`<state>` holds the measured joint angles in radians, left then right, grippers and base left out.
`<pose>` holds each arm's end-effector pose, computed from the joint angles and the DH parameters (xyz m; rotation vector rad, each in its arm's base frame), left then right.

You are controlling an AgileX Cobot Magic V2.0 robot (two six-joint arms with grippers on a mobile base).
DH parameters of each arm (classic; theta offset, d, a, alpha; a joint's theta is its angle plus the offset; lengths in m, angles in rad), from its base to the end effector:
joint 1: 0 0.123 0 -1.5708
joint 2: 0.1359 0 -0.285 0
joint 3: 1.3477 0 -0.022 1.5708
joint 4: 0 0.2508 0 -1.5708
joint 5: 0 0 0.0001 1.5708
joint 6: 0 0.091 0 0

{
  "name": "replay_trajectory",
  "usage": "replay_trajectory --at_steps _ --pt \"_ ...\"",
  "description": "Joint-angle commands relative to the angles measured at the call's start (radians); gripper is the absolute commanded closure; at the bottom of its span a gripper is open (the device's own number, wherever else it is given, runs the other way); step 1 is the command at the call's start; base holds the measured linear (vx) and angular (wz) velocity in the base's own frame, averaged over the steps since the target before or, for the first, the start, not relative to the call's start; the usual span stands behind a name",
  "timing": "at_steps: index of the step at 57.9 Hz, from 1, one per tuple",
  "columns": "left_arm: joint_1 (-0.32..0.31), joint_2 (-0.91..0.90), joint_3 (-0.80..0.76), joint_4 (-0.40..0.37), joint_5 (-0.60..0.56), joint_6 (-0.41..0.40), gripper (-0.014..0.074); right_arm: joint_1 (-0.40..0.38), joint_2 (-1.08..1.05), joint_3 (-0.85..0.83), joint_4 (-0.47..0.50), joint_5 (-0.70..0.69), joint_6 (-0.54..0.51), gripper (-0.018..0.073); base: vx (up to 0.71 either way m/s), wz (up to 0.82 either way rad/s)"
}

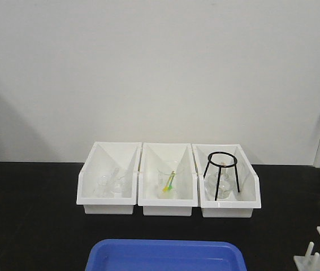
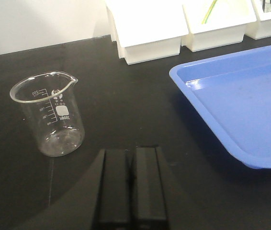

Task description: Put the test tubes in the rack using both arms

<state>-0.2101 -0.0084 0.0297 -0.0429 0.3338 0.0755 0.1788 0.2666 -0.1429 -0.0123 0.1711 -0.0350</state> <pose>0.0524 -0.0125 0.1735 0.2347 1.8255 -0.1357 0.0770 0.0137 0.2286 -0.1991 1.7682 0.0931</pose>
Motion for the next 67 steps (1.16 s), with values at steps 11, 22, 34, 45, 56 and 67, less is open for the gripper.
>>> replay_trajectory --at_steps 11,22,34,45,56,67 --pt "0.002 -0.010 0.026 -0.002 -0.080 -0.010 0.0611 -0.166 -0.212 0.184 0.047 -0.130 0.002 0.0564 0.00 0.00" --pt "0.002 -0.011 0.026 -0.002 -0.080 -0.010 0.0611 -0.205 -0.282 0.184 0.012 -0.112 0.005 0.0564 0.00 0.00" --pt "0.002 -0.010 0.026 -0.002 -0.080 -0.010 0.0611 -0.205 -0.285 0.184 0.012 -0.109 0.004 0.0564 0.00 0.00" --pt "0.002 -0.010 0.026 -0.002 -0.080 -0.010 0.0611 -0.205 -0.285 0.184 0.012 -0.109 0.004 0.0564 0.00 0.00" --pt "0.002 -0.010 0.026 -0.002 -0.080 -0.010 0.0611 -0.205 -0.285 0.184 0.012 -0.109 0.004 0.0564 0.00 0.00" --pt "0.002 -0.010 0.026 -0.002 -0.080 -0.010 0.0611 -0.205 -0.285 0.184 0.012 -0.109 0.004 0.0564 0.00 0.00"
